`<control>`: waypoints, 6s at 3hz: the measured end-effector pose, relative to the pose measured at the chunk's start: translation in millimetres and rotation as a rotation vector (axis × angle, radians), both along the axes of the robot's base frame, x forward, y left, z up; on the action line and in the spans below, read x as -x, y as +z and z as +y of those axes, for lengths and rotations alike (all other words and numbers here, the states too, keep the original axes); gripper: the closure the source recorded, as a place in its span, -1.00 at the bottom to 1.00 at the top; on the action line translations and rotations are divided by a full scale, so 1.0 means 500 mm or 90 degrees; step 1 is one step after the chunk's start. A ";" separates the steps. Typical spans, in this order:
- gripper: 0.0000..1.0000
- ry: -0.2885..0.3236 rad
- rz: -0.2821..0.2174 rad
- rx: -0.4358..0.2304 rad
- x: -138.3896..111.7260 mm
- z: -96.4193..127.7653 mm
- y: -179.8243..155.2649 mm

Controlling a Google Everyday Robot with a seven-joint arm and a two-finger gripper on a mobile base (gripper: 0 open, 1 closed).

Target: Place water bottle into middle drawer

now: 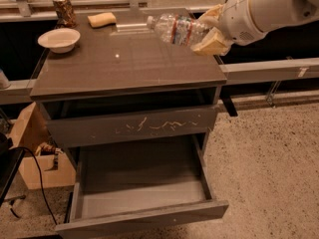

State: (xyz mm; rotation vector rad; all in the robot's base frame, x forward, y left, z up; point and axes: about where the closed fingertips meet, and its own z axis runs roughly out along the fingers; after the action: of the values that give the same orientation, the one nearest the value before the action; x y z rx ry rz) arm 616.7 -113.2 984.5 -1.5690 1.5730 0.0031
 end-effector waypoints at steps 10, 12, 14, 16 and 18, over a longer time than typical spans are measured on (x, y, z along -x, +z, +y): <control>1.00 0.140 0.168 0.020 0.175 0.146 -0.588; 1.00 0.170 0.197 0.026 0.177 0.149 -0.767; 1.00 0.211 0.208 0.024 0.178 0.182 -0.928; 1.00 0.247 0.259 0.040 0.136 0.203 -1.077; 1.00 0.277 0.289 0.038 0.119 0.232 -1.166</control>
Offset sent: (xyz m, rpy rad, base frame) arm -0.0814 0.0248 -0.0677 -0.0227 0.1746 0.1568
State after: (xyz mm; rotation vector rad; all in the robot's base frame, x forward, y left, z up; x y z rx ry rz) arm 557.2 3.0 401.6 -2.0293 1.5346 0.5932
